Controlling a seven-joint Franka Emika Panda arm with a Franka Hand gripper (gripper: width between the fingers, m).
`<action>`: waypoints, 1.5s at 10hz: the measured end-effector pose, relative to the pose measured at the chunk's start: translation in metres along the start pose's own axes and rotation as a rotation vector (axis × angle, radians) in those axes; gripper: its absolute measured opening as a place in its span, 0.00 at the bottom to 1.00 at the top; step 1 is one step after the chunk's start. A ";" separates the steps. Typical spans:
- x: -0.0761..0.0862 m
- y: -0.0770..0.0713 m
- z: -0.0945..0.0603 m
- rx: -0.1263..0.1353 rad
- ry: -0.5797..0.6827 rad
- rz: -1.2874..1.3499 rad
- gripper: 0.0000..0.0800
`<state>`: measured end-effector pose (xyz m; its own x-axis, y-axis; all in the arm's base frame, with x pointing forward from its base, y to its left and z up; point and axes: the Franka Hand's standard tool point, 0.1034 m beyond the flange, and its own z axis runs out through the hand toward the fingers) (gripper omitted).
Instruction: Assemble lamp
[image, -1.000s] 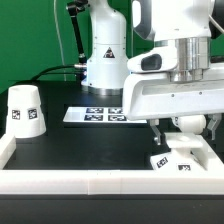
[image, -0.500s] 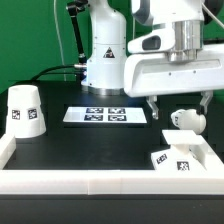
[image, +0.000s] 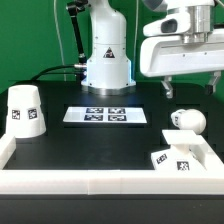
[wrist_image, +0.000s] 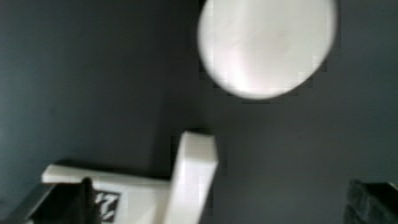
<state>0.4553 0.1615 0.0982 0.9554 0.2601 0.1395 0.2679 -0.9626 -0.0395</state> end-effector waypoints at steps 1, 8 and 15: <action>-0.002 -0.007 0.003 -0.002 -0.007 -0.064 0.87; -0.011 -0.015 0.030 0.013 -0.034 -0.129 0.87; -0.017 -0.012 0.038 0.012 -0.257 -0.141 0.87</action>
Offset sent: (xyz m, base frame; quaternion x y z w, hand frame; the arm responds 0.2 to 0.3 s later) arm 0.0000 0.0000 0.0000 0.0000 0.0000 0.0000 1.0000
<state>0.4409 0.1713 0.0587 0.9084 0.4031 -0.1111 0.4001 -0.9152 -0.0490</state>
